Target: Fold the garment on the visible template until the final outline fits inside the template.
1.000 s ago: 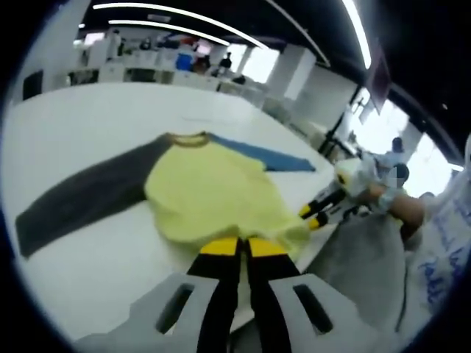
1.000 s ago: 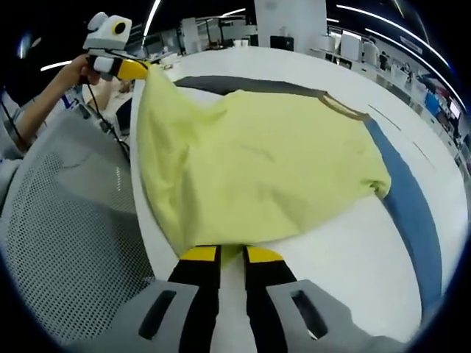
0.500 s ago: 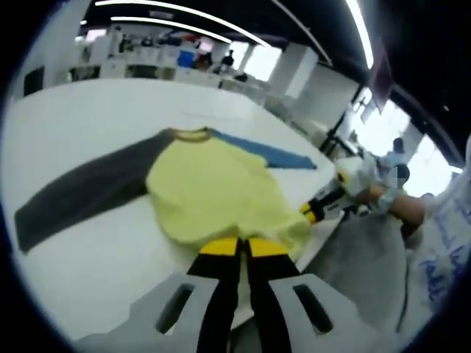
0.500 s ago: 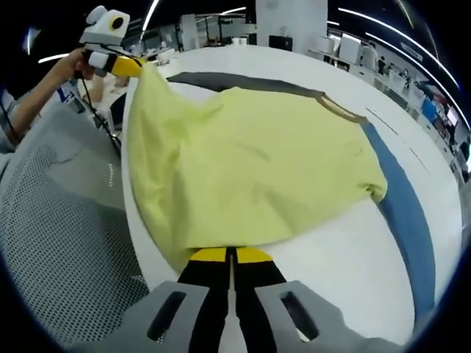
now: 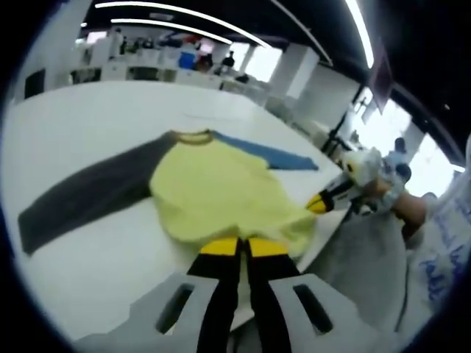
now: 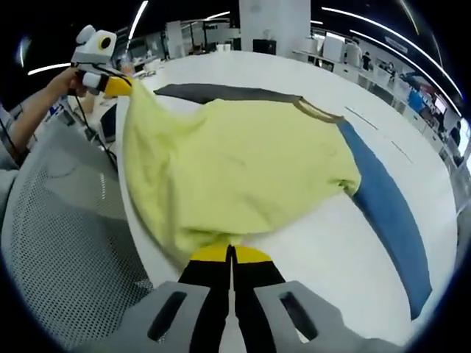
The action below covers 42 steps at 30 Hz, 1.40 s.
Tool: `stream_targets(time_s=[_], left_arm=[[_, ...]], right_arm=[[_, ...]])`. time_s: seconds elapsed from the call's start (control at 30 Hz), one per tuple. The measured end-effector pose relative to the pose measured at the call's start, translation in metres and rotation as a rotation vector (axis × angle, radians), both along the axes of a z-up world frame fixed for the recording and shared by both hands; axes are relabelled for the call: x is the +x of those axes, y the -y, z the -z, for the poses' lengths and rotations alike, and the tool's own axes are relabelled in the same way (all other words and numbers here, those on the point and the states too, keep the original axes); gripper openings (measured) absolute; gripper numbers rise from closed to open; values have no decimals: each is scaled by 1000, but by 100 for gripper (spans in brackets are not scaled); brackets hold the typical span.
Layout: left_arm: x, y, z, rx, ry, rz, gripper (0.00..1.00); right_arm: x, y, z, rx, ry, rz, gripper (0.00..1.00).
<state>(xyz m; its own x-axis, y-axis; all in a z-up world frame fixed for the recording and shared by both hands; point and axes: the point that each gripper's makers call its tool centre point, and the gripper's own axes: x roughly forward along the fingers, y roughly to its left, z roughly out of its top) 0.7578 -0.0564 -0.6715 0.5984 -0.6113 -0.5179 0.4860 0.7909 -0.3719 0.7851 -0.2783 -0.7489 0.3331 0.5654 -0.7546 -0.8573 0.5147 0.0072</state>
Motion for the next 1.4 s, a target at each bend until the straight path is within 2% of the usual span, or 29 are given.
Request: stream_targets(time_s=[0.2,0.4,0.63,0.8,1.17,1.4], left_arm=[[5,-2,-4,10,13,0,0],[18,-9,-13,25,50,-9,0],[40,-13,-26,41,105,-15,0],[62,-19,-40,55,173,-45,0],[105,-28,-55,101,248,-81,0],[132,-32,-49,128,253,-102,0]], right_arm=[[9,4,-18,21,48,26,1],[30,8,-49,52,133,60,1],[60,12,-81,74,218,95,1],[82,10,-99,80,272,106,1],[135,5,-119,100,332,135,1],[168,0,-121,97,355,151,1]])
